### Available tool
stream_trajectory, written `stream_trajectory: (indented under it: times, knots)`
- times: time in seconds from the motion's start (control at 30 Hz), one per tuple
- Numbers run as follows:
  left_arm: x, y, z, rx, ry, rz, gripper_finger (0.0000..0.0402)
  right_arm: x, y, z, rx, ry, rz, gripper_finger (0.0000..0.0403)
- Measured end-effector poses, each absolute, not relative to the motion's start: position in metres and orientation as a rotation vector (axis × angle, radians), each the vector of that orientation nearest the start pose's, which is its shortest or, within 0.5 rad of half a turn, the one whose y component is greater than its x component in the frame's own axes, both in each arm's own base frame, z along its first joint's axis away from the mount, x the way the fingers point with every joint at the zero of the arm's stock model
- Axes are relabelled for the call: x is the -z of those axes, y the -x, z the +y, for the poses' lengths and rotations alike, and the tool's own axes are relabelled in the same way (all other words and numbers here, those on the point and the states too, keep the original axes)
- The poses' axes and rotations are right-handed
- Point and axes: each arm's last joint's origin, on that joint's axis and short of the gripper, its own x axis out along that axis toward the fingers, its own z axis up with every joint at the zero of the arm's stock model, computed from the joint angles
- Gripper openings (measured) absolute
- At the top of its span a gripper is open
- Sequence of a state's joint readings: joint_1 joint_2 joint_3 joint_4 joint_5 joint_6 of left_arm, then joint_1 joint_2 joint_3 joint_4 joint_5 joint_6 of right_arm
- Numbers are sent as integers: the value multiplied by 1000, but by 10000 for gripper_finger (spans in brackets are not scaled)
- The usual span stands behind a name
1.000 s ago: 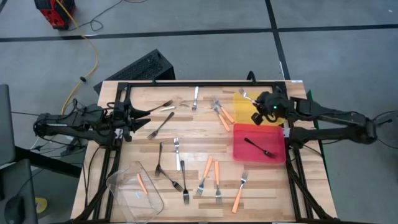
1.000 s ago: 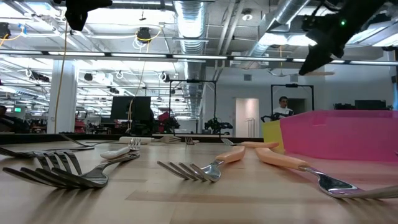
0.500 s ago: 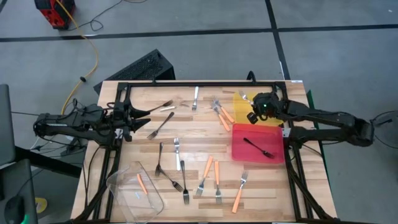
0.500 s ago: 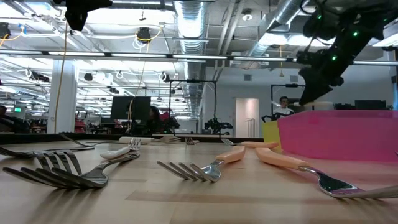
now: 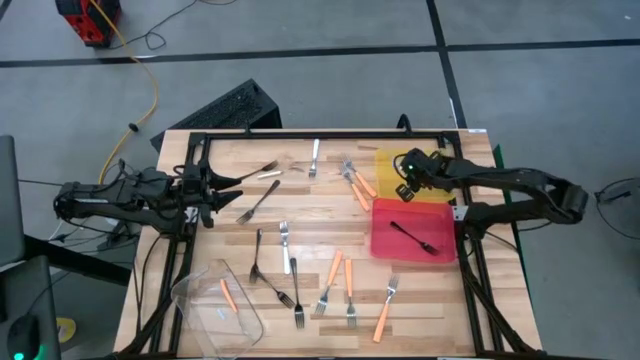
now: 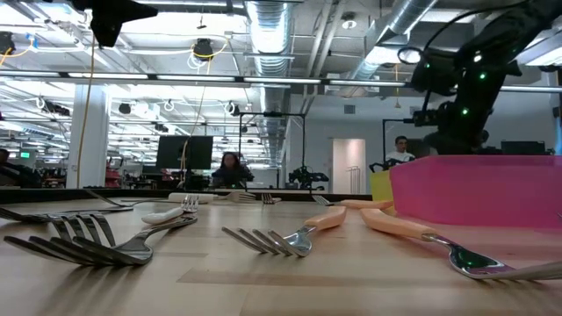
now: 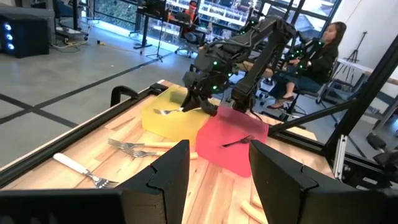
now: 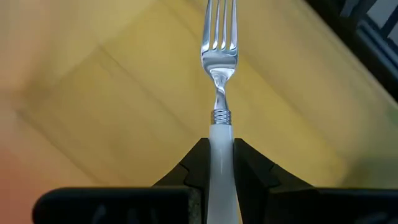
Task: Sort silverware by color (type)
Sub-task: Put the white fork into the yellow bin
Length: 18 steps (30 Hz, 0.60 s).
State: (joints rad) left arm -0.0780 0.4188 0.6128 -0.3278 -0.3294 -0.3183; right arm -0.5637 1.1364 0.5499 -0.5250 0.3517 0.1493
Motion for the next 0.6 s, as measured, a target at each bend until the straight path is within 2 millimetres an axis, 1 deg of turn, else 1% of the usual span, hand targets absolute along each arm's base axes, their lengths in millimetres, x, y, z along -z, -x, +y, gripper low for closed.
stream_trajectory:
  times: [0.33,0.43,0.6]
  knots:
    - [-304,-102,1,-270,289,90,151,-162,-152,-117,919,-285,1141,73]
    - [-304,-102,1,-270,289,91,151,-161,-149,-119,931,-300,1166,73]
    - [-304,-102,1,-270,289,91,151,-159,-143,-121,966,-342,1190,88]
